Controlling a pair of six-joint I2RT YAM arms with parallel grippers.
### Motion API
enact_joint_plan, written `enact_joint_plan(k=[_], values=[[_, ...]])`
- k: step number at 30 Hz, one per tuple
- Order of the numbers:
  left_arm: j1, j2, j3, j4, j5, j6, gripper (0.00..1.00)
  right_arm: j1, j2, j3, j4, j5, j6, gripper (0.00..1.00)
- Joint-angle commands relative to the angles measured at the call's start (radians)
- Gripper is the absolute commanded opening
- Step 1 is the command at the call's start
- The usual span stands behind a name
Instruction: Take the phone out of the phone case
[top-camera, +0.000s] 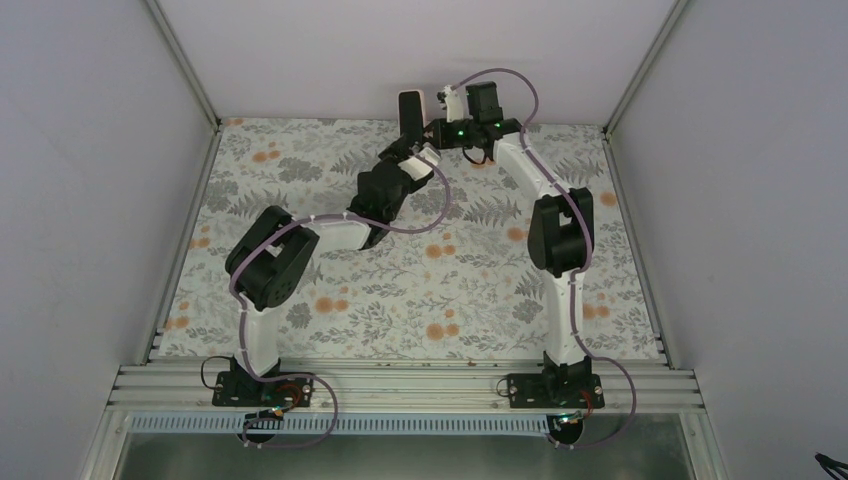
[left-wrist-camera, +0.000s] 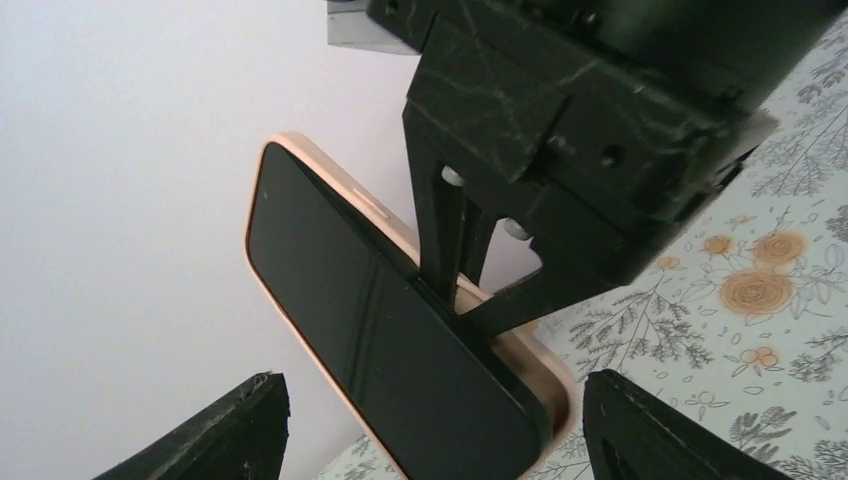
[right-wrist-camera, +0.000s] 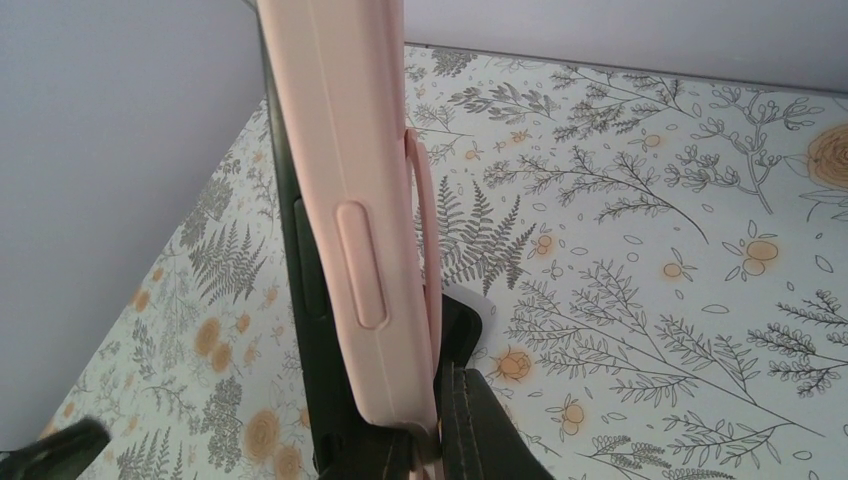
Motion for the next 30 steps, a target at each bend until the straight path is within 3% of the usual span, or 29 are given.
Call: enact_joint_plan(k=[1,13,21,22,25,30], values=[[0.019,0.025,0.039,0.037,-0.014,0.018,0.73,0.009,-0.091,-0.015,0.087,-0.063,0.017,0.03],[0.049,0.055,0.041,0.045,-0.031,0.048,0.69,0.016,-0.108,-0.040,0.099,-0.092,0.041,0.03],[0.055,0.088,0.025,0.185,-0.163,0.091,0.47,0.026,-0.137,-0.091,0.106,-0.104,0.045,0.03],[0.056,0.097,0.035,0.192,-0.189,0.107,0.47,0.028,-0.136,-0.099,0.106,-0.108,0.045,0.03],[0.065,0.113,0.048,0.236,-0.248,0.143,0.61,0.034,-0.138,-0.117,0.089,-0.117,0.034,0.03],[0.090,0.109,0.044,0.221,-0.252,0.134,0.63,0.037,-0.150,-0.150,0.101,-0.116,0.034,0.03]])
